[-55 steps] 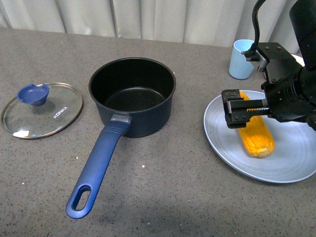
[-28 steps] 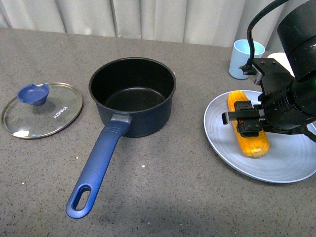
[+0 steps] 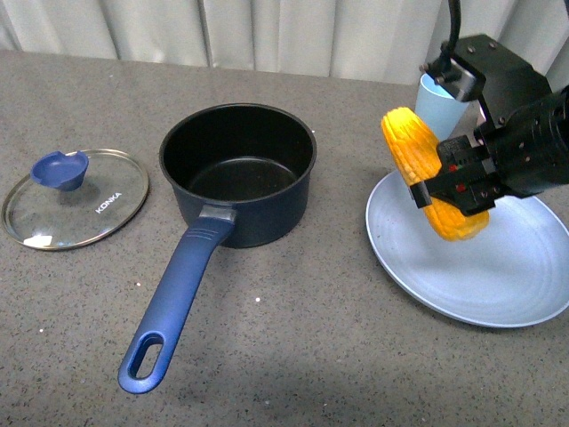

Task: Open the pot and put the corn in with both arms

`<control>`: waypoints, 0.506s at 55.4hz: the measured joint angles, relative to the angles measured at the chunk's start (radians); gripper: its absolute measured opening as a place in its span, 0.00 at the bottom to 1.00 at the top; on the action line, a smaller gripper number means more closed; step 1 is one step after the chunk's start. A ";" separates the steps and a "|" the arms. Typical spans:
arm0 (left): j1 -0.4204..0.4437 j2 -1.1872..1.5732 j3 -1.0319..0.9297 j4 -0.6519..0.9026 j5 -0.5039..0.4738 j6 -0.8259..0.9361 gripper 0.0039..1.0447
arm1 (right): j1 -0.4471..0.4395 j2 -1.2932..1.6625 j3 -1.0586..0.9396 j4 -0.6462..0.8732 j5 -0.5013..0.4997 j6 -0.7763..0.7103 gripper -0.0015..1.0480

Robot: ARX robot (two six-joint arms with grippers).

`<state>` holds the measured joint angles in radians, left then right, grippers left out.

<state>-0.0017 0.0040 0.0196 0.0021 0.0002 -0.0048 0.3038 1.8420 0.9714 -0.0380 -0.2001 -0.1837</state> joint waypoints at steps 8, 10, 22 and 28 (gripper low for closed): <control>0.000 0.000 0.000 0.000 0.000 0.000 0.94 | 0.063 0.001 0.084 -0.056 -0.081 0.028 0.13; 0.000 0.000 0.000 0.000 0.000 0.000 0.94 | 0.082 0.006 0.116 -0.071 -0.095 0.040 0.13; 0.000 0.000 0.000 0.000 0.000 0.000 0.94 | 0.170 0.102 0.304 -0.106 -0.081 0.103 0.12; 0.000 0.000 0.000 0.000 0.000 0.000 0.94 | 0.190 0.154 0.363 -0.138 -0.056 0.130 0.12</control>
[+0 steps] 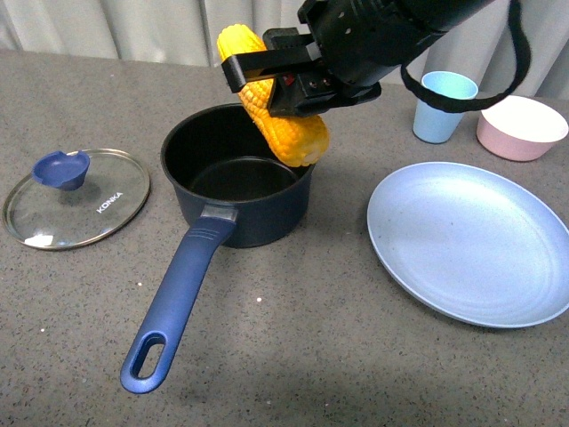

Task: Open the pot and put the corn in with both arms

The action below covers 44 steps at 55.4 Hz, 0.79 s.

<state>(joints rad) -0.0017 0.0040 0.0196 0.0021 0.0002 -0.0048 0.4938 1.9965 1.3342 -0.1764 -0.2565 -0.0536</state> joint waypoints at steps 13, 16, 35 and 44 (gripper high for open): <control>0.000 0.000 0.000 0.000 0.000 0.000 0.94 | 0.021 0.097 0.095 -0.015 0.000 0.037 0.12; 0.000 0.000 0.000 0.000 0.000 0.000 0.94 | 0.023 0.109 0.112 -0.019 0.003 0.037 0.12; 0.000 0.000 0.000 0.000 0.000 0.000 0.94 | 0.029 0.177 0.195 -0.061 0.010 0.037 0.23; 0.000 0.000 0.000 0.000 0.000 0.000 0.94 | 0.031 0.180 0.195 -0.064 0.011 0.036 0.55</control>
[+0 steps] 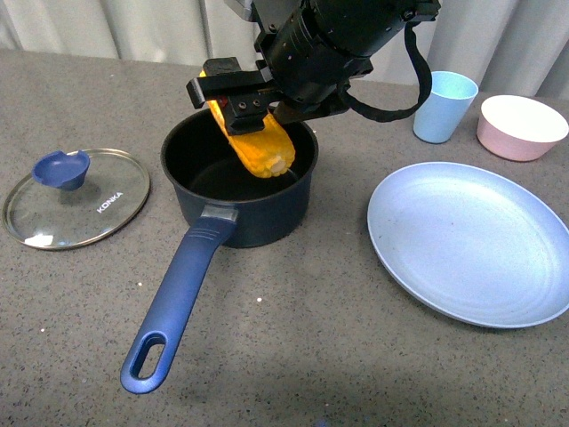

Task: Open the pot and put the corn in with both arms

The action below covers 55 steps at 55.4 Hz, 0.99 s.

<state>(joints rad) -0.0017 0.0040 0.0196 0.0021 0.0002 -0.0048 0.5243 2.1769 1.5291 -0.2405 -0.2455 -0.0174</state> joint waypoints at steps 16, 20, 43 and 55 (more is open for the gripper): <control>0.000 0.000 0.000 0.000 0.000 0.000 0.94 | -0.011 -0.048 -0.080 0.065 0.008 0.007 0.91; 0.000 0.000 0.000 0.000 0.000 0.000 0.94 | -0.022 -0.109 -0.147 0.130 0.023 0.014 0.91; 0.000 0.000 0.000 0.000 0.000 0.000 0.94 | -0.138 -0.534 -0.681 0.468 0.169 -0.022 0.91; 0.000 0.000 0.000 0.000 0.000 0.000 0.94 | -0.222 -0.790 -0.967 0.603 0.258 -0.060 0.91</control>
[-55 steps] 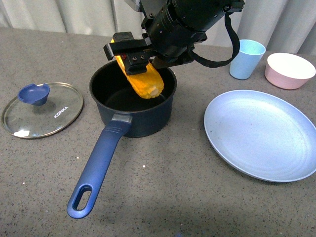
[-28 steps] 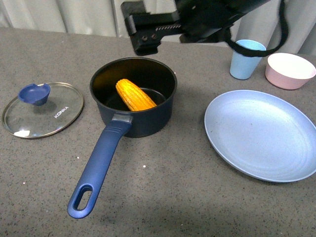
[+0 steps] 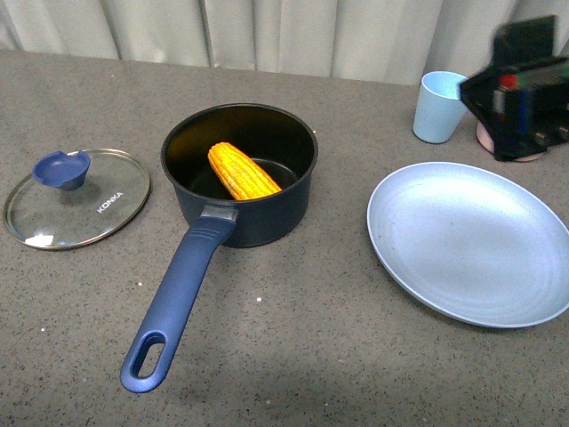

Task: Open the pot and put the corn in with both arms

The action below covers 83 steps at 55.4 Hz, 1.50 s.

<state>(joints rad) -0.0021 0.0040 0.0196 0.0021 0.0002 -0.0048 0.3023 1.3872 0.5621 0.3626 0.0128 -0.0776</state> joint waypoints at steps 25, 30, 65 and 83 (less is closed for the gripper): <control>0.000 0.000 0.000 0.000 0.000 0.000 0.94 | -0.179 -0.404 -0.426 0.364 0.103 0.041 0.72; 0.000 0.000 0.000 -0.001 0.000 0.000 0.94 | -0.198 -0.434 -0.488 0.522 0.090 0.059 0.54; 0.000 -0.001 0.000 -0.002 0.000 0.000 0.94 | -0.300 -0.846 -0.557 0.171 -0.011 0.068 0.01; 0.000 -0.001 0.000 -0.002 0.000 0.000 0.94 | -0.300 -1.021 -0.557 0.005 -0.011 0.068 0.01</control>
<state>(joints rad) -0.0017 0.0032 0.0196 0.0006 0.0002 -0.0048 0.0025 0.3664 0.0055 0.3676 0.0017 -0.0101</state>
